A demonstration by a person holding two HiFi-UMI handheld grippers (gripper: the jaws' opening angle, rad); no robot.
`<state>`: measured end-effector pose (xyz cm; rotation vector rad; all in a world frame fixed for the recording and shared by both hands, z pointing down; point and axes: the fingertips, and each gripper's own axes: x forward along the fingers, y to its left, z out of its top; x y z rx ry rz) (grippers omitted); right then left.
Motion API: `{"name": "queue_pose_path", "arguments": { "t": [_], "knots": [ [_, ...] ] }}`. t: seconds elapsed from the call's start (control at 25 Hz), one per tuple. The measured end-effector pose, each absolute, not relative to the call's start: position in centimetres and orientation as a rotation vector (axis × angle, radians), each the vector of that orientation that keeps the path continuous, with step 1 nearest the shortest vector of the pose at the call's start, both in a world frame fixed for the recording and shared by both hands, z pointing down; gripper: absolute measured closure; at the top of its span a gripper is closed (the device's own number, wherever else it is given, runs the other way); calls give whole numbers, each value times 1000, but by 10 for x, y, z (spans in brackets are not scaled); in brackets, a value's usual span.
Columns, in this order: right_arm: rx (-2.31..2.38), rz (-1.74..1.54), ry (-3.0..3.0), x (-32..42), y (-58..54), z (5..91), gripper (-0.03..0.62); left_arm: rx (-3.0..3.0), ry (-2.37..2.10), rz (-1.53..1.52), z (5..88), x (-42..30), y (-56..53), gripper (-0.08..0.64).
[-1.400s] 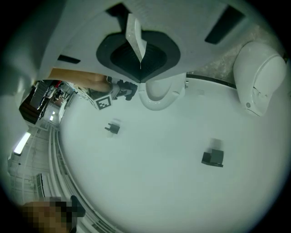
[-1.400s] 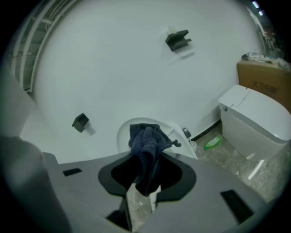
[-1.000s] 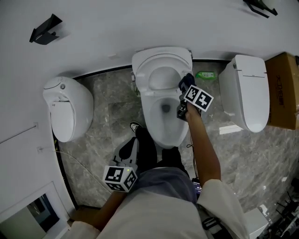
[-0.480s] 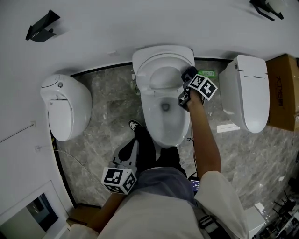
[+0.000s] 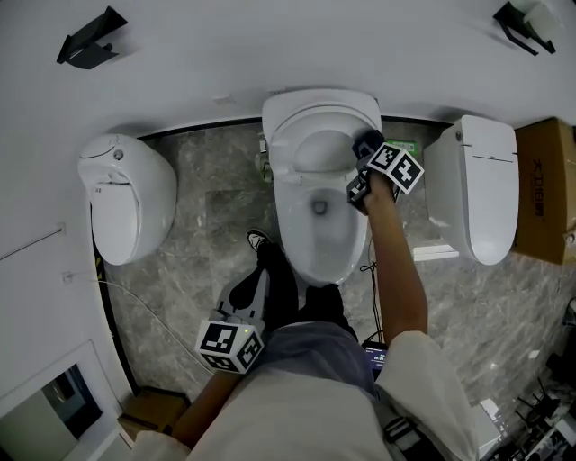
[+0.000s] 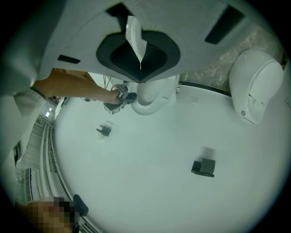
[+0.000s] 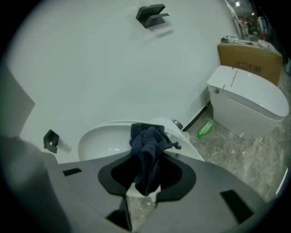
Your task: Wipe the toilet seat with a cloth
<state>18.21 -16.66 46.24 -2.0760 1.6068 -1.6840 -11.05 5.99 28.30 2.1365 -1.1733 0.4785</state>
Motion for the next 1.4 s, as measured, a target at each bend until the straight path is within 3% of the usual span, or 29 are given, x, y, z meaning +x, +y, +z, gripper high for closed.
{"name": "queue_pose_path", "arguments": {
  "t": [1.4],
  "knots": [
    [-1964, -1646, 1911, 128, -195, 405, 499, 2021, -1222, 290, 287, -133, 39, 551]
  ]
}}
